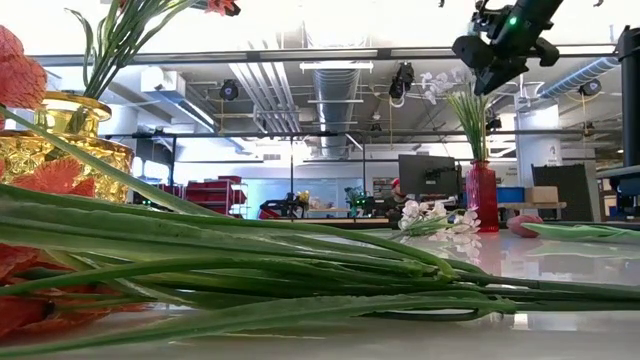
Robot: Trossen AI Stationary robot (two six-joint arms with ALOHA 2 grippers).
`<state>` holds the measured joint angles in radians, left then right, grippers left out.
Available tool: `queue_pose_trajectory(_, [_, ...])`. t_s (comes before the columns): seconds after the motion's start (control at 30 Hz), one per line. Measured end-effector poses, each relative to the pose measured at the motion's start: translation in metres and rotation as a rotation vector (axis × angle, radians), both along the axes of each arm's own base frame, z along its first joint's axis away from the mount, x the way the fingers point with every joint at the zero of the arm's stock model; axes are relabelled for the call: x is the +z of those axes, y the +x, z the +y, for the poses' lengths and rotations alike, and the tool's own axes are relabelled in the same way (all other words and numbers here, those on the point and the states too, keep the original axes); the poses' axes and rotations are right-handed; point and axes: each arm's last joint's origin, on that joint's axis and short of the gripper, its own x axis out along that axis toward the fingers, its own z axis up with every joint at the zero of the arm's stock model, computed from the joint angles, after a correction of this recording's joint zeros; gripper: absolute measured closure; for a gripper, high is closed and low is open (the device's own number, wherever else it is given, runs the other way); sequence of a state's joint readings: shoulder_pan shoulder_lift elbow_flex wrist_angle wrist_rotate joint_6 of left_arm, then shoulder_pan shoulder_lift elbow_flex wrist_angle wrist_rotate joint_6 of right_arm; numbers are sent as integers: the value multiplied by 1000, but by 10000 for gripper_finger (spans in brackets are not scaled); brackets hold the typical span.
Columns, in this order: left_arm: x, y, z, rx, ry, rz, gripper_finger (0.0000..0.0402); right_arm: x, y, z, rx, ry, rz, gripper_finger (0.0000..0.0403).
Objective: Sort flowers into vase by color
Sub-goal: Put the bottom white tulip into the red vase
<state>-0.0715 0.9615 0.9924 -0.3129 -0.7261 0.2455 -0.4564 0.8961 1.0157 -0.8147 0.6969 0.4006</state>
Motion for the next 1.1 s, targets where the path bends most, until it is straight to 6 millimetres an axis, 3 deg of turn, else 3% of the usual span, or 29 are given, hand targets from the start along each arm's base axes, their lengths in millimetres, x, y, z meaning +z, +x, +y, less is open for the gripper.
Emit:
queue_pose_trajectory(0.2, [0, 0, 0, -1, 3, 5, 285, -1, 1, -1, -2, -2, 1, 387])
queue_pose_trajectory(0.83, [0, 0, 0, -1, 6, 8, 285, -21, 21, -11, -8, 39, 97, 389])
queue_pose_trajectory(0.97, [0, 0, 0, -1, 6, 8, 285, -23, 23, -12, -7, 45, 109, 371])
queue_pose_trajectory(1.1, [0, 0, 0, -1, 6, 8, 285, -23, 22, -11, -7, 46, 109, 320])
